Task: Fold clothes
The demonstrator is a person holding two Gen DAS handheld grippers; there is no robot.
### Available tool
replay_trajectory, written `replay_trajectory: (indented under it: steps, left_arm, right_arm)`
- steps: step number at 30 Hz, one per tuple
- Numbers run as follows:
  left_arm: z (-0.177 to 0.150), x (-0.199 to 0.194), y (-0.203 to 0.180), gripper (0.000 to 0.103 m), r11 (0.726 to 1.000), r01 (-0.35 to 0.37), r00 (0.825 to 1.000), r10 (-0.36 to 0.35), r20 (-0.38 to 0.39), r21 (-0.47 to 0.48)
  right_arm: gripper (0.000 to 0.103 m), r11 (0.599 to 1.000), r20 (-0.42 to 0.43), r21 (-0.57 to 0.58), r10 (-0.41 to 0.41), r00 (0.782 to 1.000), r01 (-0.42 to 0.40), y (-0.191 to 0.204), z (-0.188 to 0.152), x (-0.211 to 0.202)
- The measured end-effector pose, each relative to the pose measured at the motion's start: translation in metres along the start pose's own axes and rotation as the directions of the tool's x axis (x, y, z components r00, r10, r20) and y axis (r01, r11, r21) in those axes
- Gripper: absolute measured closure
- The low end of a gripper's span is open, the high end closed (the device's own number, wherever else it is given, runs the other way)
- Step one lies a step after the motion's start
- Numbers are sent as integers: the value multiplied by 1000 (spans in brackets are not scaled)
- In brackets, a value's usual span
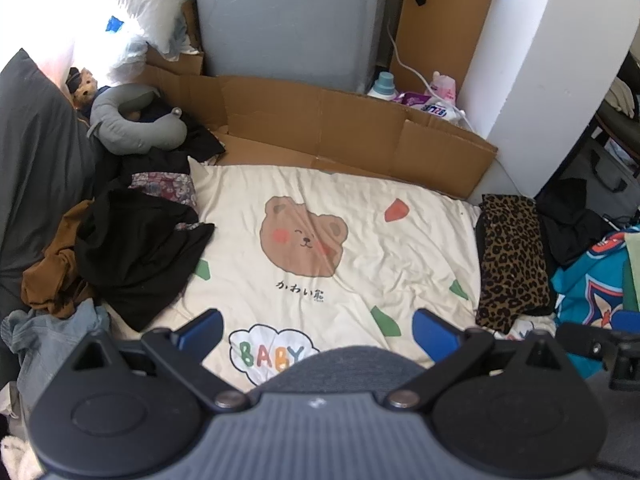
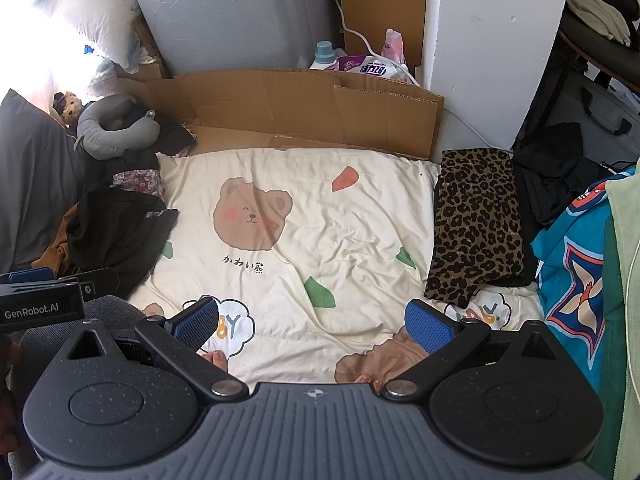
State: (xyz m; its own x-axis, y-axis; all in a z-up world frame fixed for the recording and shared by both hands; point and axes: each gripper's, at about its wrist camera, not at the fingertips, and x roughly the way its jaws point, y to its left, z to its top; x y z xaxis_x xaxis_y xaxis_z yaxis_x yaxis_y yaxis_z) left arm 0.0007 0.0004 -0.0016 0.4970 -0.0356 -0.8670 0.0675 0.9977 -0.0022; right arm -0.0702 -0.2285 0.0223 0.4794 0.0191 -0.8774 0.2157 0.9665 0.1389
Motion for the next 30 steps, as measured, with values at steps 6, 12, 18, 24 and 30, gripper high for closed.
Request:
replay_trajectory:
  steps: [6, 12, 18, 24, 30]
  left_arm:
    - [-1, 2, -3, 2, 1000, 6, 1000, -6, -3, -5]
    - [-4, 2, -4, 2, 1000, 4, 1000, -4, 4, -4]
    - [-2, 1, -3, 2, 1000, 7, 1000, -7, 2, -5]
    - [1, 2, 0, 2, 1000, 9, 1000, -9, -3, -1]
    - [0, 2, -2, 2, 1000, 6, 1000, -6, -5, -2]
  right_arm:
    - [1, 1000, 2, 0, -1, 1000, 1, 0, 0, 0]
    - [1, 1000, 2, -1, -1, 1000, 1, 0, -1, 1]
    - [1, 1000, 1, -1, -2, 1000, 2, -1, -1, -1]
    - [1, 1000, 0, -8, -8, 1000, 8, 0, -1, 0]
    - [1, 1000, 6, -5, -15, 1000, 15, -1, -1, 1]
